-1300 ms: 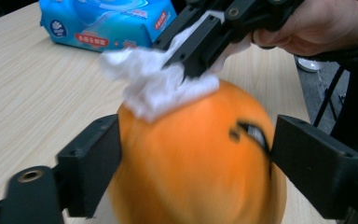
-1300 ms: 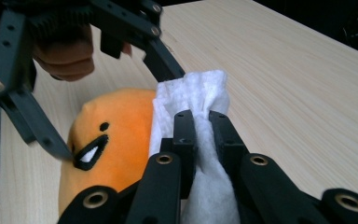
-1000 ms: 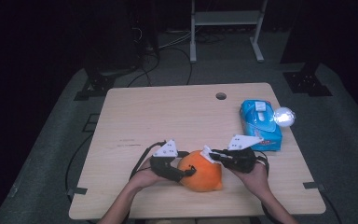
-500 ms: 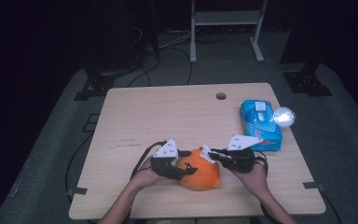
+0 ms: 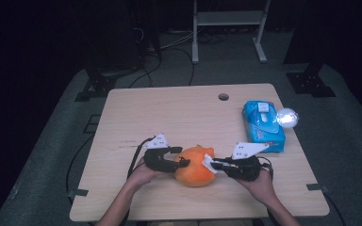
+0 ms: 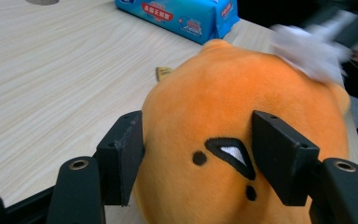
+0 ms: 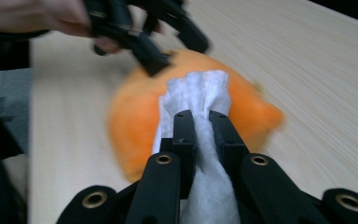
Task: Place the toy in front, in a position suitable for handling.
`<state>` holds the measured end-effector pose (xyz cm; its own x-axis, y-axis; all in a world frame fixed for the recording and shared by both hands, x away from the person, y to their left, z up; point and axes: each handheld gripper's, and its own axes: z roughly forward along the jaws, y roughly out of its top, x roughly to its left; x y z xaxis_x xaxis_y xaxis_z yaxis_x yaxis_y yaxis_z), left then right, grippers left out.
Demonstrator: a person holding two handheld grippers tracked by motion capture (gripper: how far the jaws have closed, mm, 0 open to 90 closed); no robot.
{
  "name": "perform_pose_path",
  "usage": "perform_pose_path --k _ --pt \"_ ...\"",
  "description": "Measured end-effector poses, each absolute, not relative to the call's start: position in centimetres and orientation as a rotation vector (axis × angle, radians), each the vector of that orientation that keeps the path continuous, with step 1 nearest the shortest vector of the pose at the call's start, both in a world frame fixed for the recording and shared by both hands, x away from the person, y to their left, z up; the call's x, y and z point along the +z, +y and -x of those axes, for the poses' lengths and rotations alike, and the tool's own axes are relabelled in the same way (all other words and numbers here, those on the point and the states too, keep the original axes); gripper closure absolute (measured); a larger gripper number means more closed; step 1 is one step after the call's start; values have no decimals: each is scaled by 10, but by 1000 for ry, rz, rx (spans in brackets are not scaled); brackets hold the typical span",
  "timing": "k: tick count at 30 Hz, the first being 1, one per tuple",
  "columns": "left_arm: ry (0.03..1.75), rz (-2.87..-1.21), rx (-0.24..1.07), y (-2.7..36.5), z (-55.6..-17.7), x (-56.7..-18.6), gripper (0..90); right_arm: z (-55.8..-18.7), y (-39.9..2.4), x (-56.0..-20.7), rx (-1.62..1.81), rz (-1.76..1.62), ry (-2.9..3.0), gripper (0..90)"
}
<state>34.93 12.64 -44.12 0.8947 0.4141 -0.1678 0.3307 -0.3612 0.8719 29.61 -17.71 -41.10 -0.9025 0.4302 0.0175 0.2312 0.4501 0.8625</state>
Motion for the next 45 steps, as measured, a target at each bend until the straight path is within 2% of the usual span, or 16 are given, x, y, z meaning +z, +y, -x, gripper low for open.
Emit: perform_pose_path --k 4,10,12,14,18,26,38,40,44,45 --pt "512 -1986 95 124 -347 -441 361 -294 -171 -411 1414 -529 2515 811" --pt "407 -2012 63 116 -339 -438 376 -315 -183 -417 1412 -708 2466 812" --pt "400 -2015 48 115 -339 -437 353 -319 -184 -419 1404 -731 2470 812" --pt "405 -2017 51 115 -339 -438 345 -319 -184 -420 1403 -736 2469 811" --pt "468 -2022 72 116 -343 -440 389 -313 -182 -417 1395 -687 2486 813" --pt "514 -1999 65 116 -344 -441 388 -290 -171 -413 1392 -521 2589 813" --pt "391 -2047 75 108 -333 -435 382 -341 -181 -418 1432 -821 2448 813" --pt "389 -2047 54 108 -333 -434 362 -344 -181 -421 1449 -841 2456 813" --pt "423 -1989 -10 109 -336 -427 190 -331 -177 -420 1411 -750 2467 812" --pt "436 -1967 -16 109 -337 -426 173 -327 -177 -419 1405 -726 2471 812"
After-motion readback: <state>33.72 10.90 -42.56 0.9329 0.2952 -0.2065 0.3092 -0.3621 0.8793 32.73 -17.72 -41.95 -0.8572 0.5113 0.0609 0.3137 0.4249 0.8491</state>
